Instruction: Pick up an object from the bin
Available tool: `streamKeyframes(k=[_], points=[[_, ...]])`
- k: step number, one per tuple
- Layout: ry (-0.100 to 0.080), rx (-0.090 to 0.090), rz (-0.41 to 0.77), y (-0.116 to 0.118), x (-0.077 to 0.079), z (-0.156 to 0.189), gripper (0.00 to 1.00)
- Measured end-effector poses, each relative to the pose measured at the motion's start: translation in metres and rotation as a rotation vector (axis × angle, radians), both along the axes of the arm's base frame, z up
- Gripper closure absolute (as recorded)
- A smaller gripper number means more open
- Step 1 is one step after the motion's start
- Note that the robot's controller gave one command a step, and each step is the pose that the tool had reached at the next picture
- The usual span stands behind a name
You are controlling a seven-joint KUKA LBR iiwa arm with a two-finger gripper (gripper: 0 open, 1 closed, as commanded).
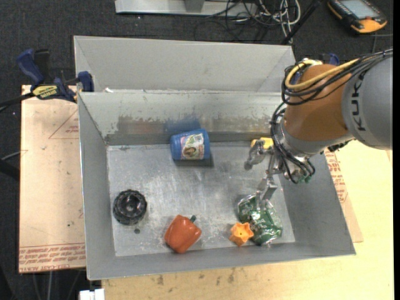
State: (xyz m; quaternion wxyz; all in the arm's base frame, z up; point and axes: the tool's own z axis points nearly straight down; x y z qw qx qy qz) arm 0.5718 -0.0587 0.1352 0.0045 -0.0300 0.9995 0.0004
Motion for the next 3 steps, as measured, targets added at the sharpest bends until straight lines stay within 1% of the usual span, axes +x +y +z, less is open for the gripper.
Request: streamKeyframes(k=[1, 2, 3], points=[[0.024, -0.001, 0.249, -0.0064, 0.0043, -0.0499, 1.00], [0.023, -0.001, 0.249, -0.0064, 0.0044, -0.0499, 1.00], [0.026, -0.003, 0.247, -0.0069, 0.0002, -0.0462, 1.00]])
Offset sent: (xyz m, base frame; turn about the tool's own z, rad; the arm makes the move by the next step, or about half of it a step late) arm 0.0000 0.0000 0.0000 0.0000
